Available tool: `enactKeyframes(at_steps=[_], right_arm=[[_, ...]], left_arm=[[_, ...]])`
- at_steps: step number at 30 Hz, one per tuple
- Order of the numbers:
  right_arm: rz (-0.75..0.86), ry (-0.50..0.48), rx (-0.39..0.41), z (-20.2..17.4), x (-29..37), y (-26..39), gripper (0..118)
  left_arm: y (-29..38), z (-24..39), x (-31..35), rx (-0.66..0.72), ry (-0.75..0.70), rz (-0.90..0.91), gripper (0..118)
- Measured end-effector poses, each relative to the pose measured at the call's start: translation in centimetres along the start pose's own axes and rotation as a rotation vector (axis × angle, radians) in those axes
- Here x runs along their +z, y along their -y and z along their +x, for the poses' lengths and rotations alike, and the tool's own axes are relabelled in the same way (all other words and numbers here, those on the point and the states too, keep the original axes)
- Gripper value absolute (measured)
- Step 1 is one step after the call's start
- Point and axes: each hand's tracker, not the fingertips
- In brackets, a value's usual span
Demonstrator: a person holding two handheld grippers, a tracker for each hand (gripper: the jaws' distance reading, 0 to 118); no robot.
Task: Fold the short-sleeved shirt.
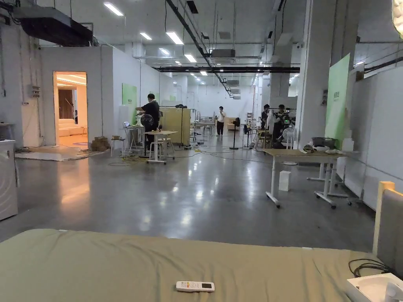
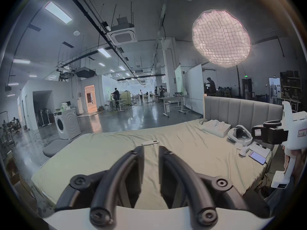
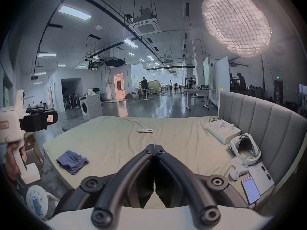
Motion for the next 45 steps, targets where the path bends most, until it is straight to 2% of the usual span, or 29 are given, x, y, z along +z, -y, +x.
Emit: enactKeyframes(at_steps=[2,14,20,26,28,31,32,34,35,36,38,45], right_arm=[[0.006,0.007,0.008,-0.1,0.5,0.0,0],[0.025,0.022,0.006,-0.2,1.5,-0.1,0],[0.028,0.02,0.041,-0.9,1.8,-0.3,0],[0.046,0.009,0.026,-1.1,2.1,-0.3,2],[0.06,0.019,0.026,-1.2,2.3,-0.4,20],[0.065,0.014,0.011,-0.9,2.3,-0.4,61],[0.07,0.019,0.01,-0.8,2.4,-0.4,77],[0.069,0.02,0.007,-0.7,2.4,-0.3,94],[0.069,0.02,0.007,-0.7,2.5,-0.2,102],[0.071,0.026,0.007,-0.6,2.5,-0.2,108],[0.075,0.035,0.005,-0.5,2.5,0.0,117],[0.079,0.062,0.03,-0.8,2.4,0.3,118]], left_arm=[[-0.2,0.0,1.1,0.013,0.005,0.008,1],[-0.5,-0.5,3.5,0.027,-0.005,0.038,1],[-0.5,-0.4,3.5,0.026,-0.011,0.034,1],[-0.6,-0.3,3.7,0.039,-0.021,0.038,2],[-0.7,-0.3,3.7,0.038,-0.028,0.04,7],[-0.8,-0.4,3.8,0.05,-0.04,0.053,59],[-0.8,-0.5,3.8,0.063,-0.034,0.057,67],[-0.7,-0.7,3.9,0.092,-0.019,0.066,71],[-0.8,-0.7,3.9,0.101,-0.021,0.067,82],[-0.8,-0.7,3.9,0.108,-0.023,0.067,86],[-0.7,-0.7,4.0,0.104,-0.026,0.076,86],[-0.6,-0.6,4.4,0.099,-0.032,0.103,87]])
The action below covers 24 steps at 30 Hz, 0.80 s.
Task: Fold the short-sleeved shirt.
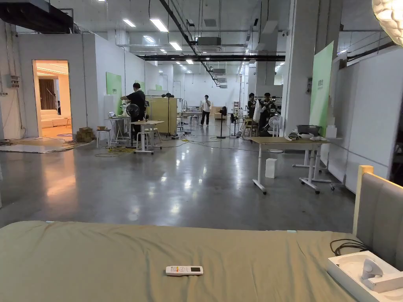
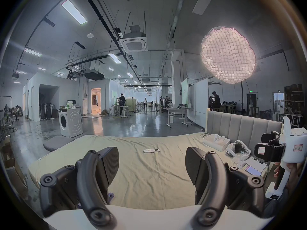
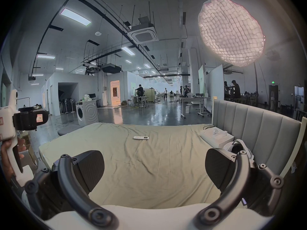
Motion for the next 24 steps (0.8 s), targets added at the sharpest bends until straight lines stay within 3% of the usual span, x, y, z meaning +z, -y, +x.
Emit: enactKeyframes(at_steps=[10,24], right_arm=[[0.019,-0.006,0.031,-0.6,0.2,-0.2,118],[0.013,-0.028,-0.002,-0.9,0.2,-1.0,118]], left_arm=[[-0.2,0.3,-0.1,-0.004,0.008,-0.006,87],[-0.2,0.0,-0.3,-0.005,-0.003,-0.023,87]])
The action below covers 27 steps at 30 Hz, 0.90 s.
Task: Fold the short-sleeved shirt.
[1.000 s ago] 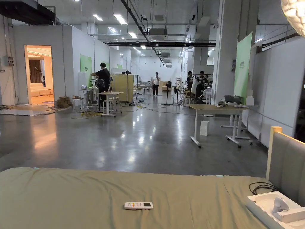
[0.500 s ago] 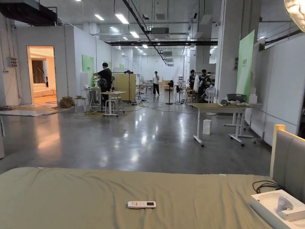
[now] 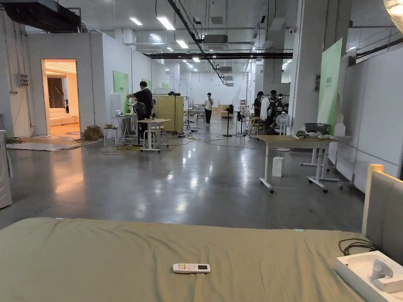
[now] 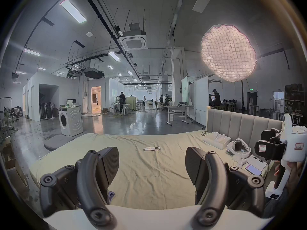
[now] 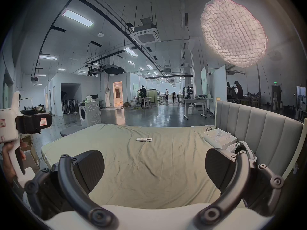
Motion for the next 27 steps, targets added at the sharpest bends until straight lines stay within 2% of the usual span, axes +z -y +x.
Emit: enactKeyframes(at_steps=[11,15,19,20,23,25,27], right_arm=[[-0.013,0.02,-0.005,1.5,-0.4,1.0,118],[-0.015,0.001,-0.052,1.7,-0.4,1.0,118],[0.047,0.007,-0.107,1.7,0.0,0.3,118],[0.04,-0.005,-0.127,1.7,0.0,0.1,118],[-0.002,-0.063,-0.263,1.9,0.0,-1.2,118],[-0.054,-0.039,-0.355,1.7,0.0,-1.9,118],[-0.112,-0.022,-0.384,1.3,-0.2,-2.6,118]], left_arm=[[0.3,0.2,-0.3,-0.002,-0.006,-0.01,87],[0.3,0.2,-0.3,0.004,0.0,-0.012,87],[0.2,0.1,-0.3,0.003,0.004,-0.017,87],[0.1,0.1,-0.3,0.003,0.003,-0.019,87],[-0.1,0.0,-0.4,0.013,0.007,-0.023,87],[-0.2,-0.1,-0.4,0.027,0.009,-0.024,87],[-0.7,-0.3,-0.2,0.066,0.019,-0.032,87]])
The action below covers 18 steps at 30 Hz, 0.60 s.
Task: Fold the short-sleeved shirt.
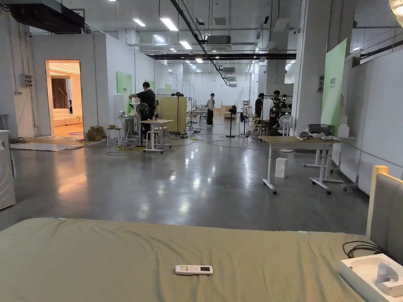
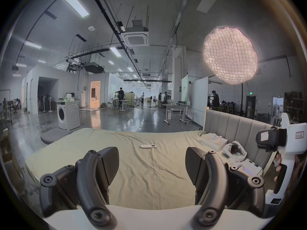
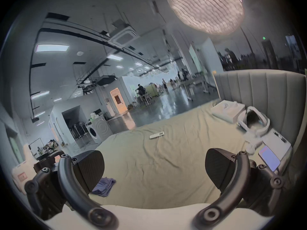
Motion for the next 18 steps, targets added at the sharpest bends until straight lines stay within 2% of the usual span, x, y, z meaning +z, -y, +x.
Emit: enactKeyframes(at_steps=[3,8,12,18], right_arm=[[-0.045,0.096,0.036,-0.4,-0.5,0.0,118],[-0.017,0.118,0.059,-1.5,-0.7,0.2,118],[-0.011,0.249,0.058,-1.9,-1.5,-0.1,118],[-0.038,0.272,0.032,-1.6,-1.8,-0.3,118]], left_arm=[[-0.5,-0.1,0.4,0.025,0.015,0.025,87],[-1.0,0.0,0.6,0.009,0.009,0.038,87],[-1.3,-0.1,0.8,0.026,0.013,0.04,87],[-1.3,-0.1,0.8,0.02,0.01,0.044,87]])
